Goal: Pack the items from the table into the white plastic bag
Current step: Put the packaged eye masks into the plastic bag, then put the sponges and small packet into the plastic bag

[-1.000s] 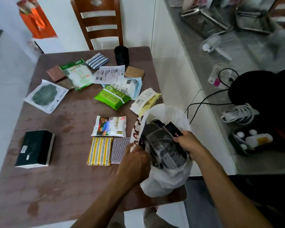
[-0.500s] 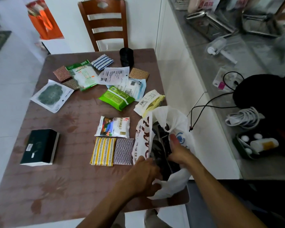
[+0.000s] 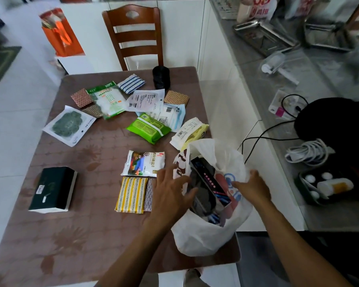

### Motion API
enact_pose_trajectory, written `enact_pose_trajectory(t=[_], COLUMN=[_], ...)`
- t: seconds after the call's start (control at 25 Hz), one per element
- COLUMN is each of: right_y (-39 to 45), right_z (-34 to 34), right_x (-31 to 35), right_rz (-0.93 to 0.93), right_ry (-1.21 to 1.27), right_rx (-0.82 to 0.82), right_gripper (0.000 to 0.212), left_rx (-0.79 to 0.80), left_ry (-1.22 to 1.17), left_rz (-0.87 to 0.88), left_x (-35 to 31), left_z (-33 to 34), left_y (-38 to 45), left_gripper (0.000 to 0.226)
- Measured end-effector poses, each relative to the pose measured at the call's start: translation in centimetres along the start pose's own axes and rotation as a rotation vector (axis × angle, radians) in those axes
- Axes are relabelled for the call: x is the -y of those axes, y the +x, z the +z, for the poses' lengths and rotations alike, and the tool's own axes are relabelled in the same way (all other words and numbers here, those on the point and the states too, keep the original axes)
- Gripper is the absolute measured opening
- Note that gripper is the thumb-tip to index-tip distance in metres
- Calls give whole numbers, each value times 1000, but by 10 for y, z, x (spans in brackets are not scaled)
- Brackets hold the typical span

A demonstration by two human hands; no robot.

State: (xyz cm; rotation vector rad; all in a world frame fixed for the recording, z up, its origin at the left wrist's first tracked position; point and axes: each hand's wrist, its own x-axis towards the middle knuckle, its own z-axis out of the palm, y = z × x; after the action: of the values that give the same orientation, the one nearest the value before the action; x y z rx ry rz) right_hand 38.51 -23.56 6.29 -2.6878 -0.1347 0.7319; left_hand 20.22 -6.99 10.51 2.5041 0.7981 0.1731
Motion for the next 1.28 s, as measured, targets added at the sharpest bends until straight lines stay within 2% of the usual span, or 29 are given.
enact_pose_trajectory(t=[0.04, 0.08, 0.16, 0.28, 0.44, 0.6, 0.68, 0.76, 0.84, 0.96, 1.12, 1.2, 1.28], right_y=[-1, -4, -19, -45, -43, -30, -33, -42, -57, -85, -126, -137, -134], right_z=[-1, -1, 0, 3, 8, -1, -9, -18, -25, -19, 36, 80, 126], right_x=[-3, -1, 13, 23, 18, 23, 29, 44, 70, 111, 160, 171, 168], right_rz=[30, -28, -209, -381, -354, -317, -279, -367, -514, -651, -912, -875, -738], right_ry=[53, 123, 262, 420, 320, 147, 25, -41, -36, 77, 149, 153, 162], right_rx=[109, 118, -4, -89, -19, -20, -112, -241, -290, -230, -61, 83, 128], right_gripper=[34, 21, 29, 31, 38, 37, 24, 33, 37, 34, 26, 28, 37], left_rx=[99, 183, 202, 56, 149, 108, 98, 75, 49, -37, -187, -122, -13], left_ry=[108, 148, -6, -225, -226, -251, -243, -251, -318, -431, -409, -318, -149], left_rz=[-60, -100, -126, -121, -224, -189, -151, -114, -76, -121, -426, -534, -564], left_x=[0, 0, -2, 6, 25, 27, 22, 21, 18, 25, 94, 137, 164], left_z=[2, 2, -4, -9, -4, -1, -3, -7, -11, -12, 2, 10, 16], left_y=[9, 16, 26, 25, 22, 28, 28, 28, 22, 12, 2, -5, -10], left_gripper=[34, 41, 45, 59, 69, 69, 63, 54, 49, 46, 38, 39, 41])
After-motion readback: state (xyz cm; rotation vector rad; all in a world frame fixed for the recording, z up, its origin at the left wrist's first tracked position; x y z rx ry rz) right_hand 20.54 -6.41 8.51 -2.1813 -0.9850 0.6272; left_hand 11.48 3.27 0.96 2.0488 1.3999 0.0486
